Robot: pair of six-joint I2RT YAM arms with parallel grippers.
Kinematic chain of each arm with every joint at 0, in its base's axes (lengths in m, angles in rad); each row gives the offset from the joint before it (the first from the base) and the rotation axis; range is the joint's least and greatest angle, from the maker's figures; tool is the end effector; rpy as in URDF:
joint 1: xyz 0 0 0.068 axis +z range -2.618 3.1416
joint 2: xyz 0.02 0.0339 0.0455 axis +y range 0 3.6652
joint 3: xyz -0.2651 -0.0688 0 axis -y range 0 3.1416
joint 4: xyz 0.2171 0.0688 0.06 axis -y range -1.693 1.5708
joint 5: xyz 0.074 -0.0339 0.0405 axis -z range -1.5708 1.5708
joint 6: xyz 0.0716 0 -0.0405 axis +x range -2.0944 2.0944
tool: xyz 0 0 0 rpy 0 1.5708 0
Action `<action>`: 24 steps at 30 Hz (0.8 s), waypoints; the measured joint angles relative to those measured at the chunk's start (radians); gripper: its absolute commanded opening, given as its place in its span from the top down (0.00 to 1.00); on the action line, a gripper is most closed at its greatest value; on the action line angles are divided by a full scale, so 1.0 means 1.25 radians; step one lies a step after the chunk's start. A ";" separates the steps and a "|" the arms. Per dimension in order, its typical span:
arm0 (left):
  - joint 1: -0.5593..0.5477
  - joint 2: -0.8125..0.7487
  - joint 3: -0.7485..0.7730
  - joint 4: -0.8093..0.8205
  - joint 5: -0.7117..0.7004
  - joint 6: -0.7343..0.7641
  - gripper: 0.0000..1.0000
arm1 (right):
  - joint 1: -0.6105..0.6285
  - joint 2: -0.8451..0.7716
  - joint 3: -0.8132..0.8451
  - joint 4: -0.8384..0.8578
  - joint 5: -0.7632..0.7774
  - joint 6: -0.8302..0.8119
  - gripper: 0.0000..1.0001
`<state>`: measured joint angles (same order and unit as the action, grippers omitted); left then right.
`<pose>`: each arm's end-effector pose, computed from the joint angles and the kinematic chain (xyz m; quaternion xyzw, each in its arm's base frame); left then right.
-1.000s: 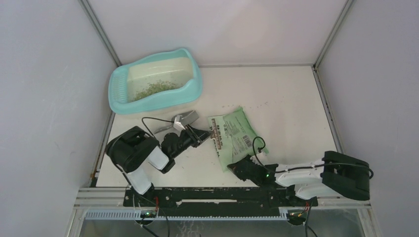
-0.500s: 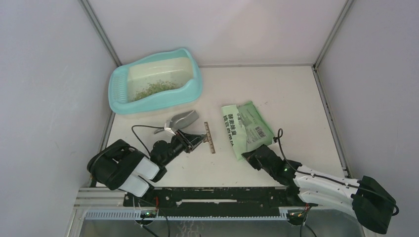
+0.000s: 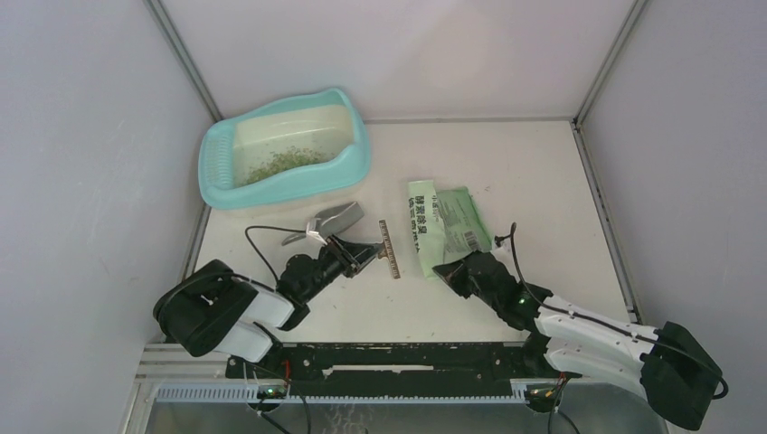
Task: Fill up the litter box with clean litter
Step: Clamp the cat litter bag at the center of the board.
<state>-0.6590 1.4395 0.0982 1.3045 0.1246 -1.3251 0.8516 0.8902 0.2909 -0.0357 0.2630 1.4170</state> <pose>0.1828 -0.1528 0.1732 -0.1941 0.6932 -0.6044 0.3413 0.1336 0.1243 0.1617 0.3036 0.8332 0.3557 0.2951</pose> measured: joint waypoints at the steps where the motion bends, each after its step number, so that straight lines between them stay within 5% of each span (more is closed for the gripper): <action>1: 0.000 0.000 0.005 -0.003 -0.002 0.000 1.00 | -0.002 -0.004 0.000 0.002 -0.005 0.000 1.00; 24: -0.002 -0.148 0.092 -0.236 -0.020 0.026 1.00 | -0.034 0.128 0.195 -0.016 -0.164 -0.153 1.00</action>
<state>-0.6617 1.2541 0.2138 1.0092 0.0998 -1.2922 0.8089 1.0508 0.5343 -0.0555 0.0586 1.2263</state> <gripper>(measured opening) 0.276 0.015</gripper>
